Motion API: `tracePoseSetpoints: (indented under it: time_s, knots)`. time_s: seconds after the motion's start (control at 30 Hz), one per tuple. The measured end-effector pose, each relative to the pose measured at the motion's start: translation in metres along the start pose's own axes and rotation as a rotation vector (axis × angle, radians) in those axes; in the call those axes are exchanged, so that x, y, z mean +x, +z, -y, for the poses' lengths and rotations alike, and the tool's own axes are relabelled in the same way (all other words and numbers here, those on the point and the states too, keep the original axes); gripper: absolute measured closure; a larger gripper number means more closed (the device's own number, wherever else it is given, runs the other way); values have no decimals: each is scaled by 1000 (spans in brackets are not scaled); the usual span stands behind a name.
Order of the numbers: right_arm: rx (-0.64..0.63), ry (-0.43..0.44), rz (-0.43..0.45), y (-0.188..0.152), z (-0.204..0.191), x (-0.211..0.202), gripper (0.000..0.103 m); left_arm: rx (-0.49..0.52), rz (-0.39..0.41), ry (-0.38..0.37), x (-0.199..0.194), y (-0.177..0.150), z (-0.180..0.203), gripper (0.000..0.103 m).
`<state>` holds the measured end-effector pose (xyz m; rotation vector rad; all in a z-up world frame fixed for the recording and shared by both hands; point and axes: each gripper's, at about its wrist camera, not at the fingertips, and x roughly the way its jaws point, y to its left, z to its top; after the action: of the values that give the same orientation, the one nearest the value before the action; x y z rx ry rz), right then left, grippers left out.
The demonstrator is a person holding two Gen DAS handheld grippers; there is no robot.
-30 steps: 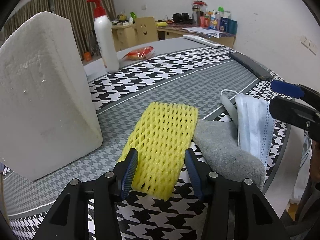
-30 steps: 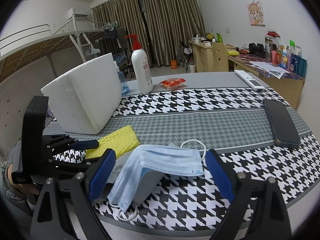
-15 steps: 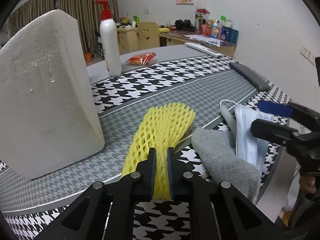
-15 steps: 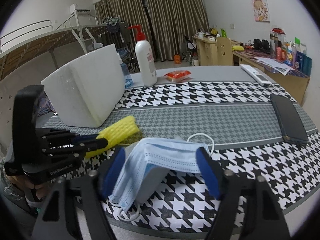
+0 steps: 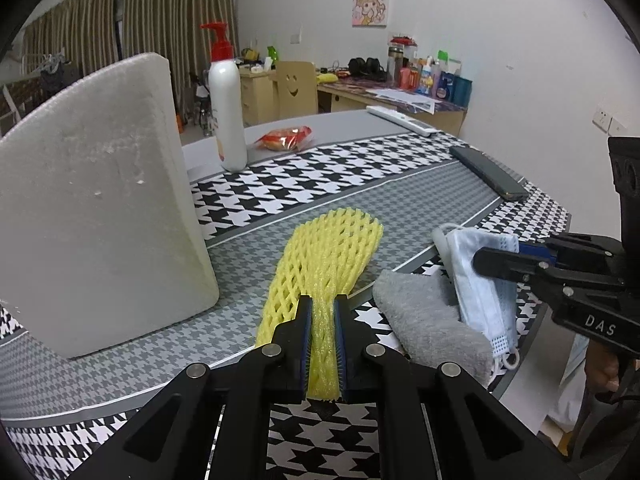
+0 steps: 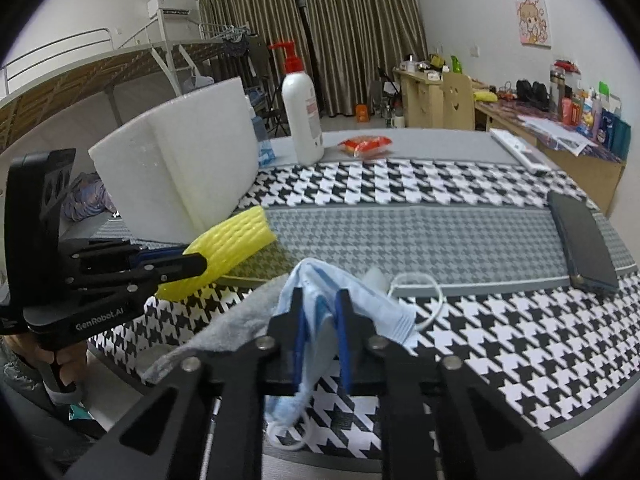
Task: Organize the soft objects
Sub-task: 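Lift the yellow mesh with the left tool while the right tool grasps the blue face mask, then carry the yellow mesh and blue mask up over the white foam box with both tools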
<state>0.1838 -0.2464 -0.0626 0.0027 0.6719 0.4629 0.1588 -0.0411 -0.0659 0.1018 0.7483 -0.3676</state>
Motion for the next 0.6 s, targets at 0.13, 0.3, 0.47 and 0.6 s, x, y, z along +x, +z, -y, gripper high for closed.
tracePoseSetpoints:
  time_s: [0.13,0.3,0.47,0.6]
  knots:
    - [11,-9,44,8,2,-14,92,-8,31,1,-10,2,-3,92]
    - [23,-30,64,14,4,-20,92,-9,73,-7,-25,5,-4,92]
    - [33,-44,71,18,5,-23,92,-8,98,-5,-36,3,-3,92]
    - [35,-49,89,24,6,-29,92,-11,126,-4,-51,0,-4,92]
